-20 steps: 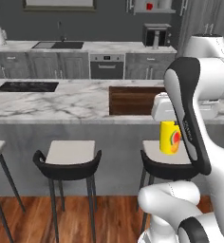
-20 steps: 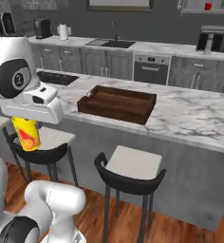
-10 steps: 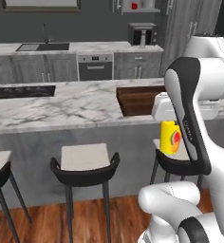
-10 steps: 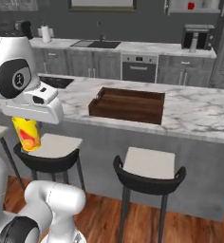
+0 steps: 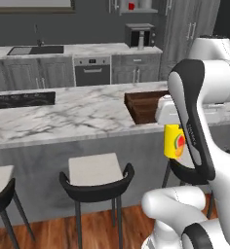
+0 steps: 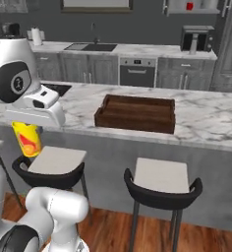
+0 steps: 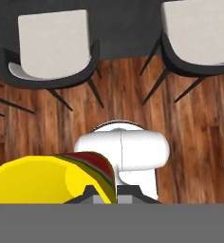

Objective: There is a tray on the dining counter. Grab the cup, mug, and pitcher and place them on the tray. The pitcher may be placed next to the tray if it cannot fit the tray.

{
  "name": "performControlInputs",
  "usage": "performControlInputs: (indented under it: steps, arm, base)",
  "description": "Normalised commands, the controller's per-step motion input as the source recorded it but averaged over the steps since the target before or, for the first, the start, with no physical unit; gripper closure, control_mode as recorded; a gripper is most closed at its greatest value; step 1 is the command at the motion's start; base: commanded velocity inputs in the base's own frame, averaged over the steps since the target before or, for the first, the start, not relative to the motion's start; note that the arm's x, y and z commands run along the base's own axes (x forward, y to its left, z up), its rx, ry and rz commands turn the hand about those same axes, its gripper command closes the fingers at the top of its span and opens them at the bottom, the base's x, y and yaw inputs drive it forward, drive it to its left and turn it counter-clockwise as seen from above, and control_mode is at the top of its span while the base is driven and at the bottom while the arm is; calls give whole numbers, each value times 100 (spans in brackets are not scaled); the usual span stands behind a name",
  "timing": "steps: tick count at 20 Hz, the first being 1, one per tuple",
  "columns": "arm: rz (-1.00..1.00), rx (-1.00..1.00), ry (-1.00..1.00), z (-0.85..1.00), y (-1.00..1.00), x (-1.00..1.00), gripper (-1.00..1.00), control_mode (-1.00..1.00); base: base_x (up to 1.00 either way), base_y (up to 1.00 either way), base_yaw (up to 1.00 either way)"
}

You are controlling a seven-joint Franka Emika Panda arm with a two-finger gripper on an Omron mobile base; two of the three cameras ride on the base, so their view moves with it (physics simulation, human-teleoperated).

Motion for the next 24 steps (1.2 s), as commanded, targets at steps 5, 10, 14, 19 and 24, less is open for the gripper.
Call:
performControlInputs:
  steps: [5, 10, 14, 19, 24]
  arm:
    - [0, 0, 0, 0, 0, 0, 100, 100]
    - [0, 0, 0, 0, 0, 0, 100, 100]
    - [0, 0, 0, 0, 0, 0, 100, 100]
    - [0, 0, 0, 0, 0, 0, 100, 100]
    - [0, 0, 0, 0, -2, 13, 100, -100]
  base:
    - [52, 0, -21]
    - [48, -2, -18]
    - [44, -6, -17]
    - [48, -8, -14]
    - [41, -9, -4]
